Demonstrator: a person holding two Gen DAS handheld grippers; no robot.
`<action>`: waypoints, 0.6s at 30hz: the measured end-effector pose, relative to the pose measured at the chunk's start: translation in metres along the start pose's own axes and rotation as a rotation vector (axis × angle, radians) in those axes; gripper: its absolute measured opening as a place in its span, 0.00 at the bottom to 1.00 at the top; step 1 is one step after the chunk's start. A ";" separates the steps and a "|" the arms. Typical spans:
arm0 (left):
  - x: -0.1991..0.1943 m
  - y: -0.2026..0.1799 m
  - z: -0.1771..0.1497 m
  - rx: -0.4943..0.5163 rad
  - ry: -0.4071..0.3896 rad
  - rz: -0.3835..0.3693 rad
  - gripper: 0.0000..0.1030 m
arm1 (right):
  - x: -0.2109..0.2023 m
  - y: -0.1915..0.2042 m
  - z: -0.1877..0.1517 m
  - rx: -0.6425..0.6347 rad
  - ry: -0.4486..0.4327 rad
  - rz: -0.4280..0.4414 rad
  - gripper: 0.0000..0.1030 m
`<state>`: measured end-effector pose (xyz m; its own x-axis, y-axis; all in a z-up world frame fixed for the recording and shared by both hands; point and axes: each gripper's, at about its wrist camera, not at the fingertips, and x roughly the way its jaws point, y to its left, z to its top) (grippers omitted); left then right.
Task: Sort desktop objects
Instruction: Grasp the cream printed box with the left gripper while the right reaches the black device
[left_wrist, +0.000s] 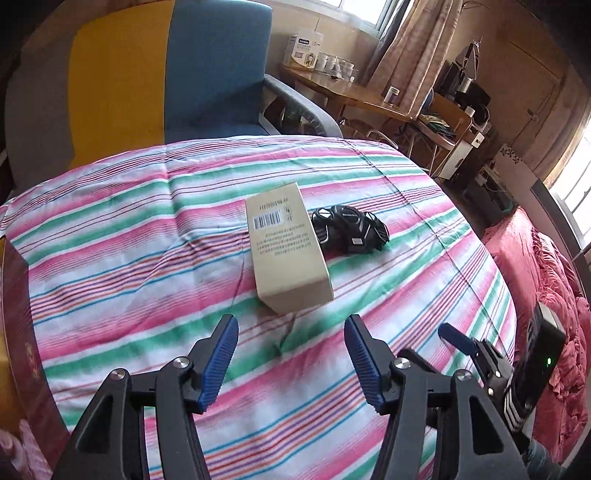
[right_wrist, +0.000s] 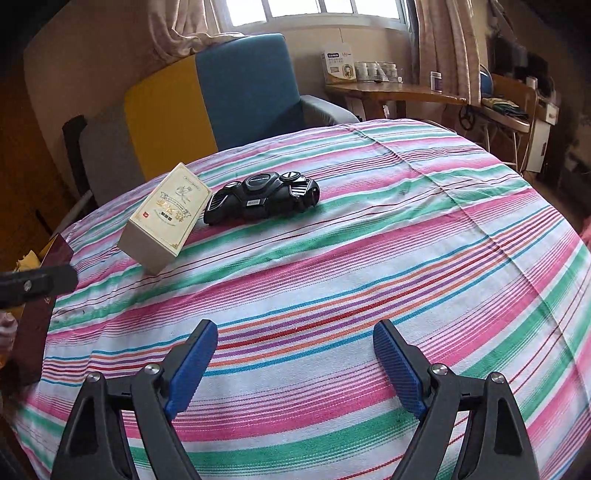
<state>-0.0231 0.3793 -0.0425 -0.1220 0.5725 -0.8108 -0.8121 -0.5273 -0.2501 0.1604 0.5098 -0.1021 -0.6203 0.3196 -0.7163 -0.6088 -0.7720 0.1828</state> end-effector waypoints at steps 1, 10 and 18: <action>0.005 0.001 0.006 -0.008 0.002 -0.001 0.59 | 0.000 0.000 0.000 0.001 -0.001 0.011 0.90; 0.048 -0.005 0.032 0.012 0.059 0.020 0.60 | 0.004 -0.001 -0.001 -0.003 -0.012 0.060 0.99; 0.058 -0.019 0.027 0.069 0.041 -0.011 0.54 | 0.005 -0.001 0.000 -0.002 -0.010 0.072 1.00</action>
<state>-0.0307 0.4393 -0.0702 -0.0899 0.5511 -0.8296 -0.8506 -0.4757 -0.2238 0.1578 0.5120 -0.1064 -0.6673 0.2688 -0.6946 -0.5618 -0.7940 0.2325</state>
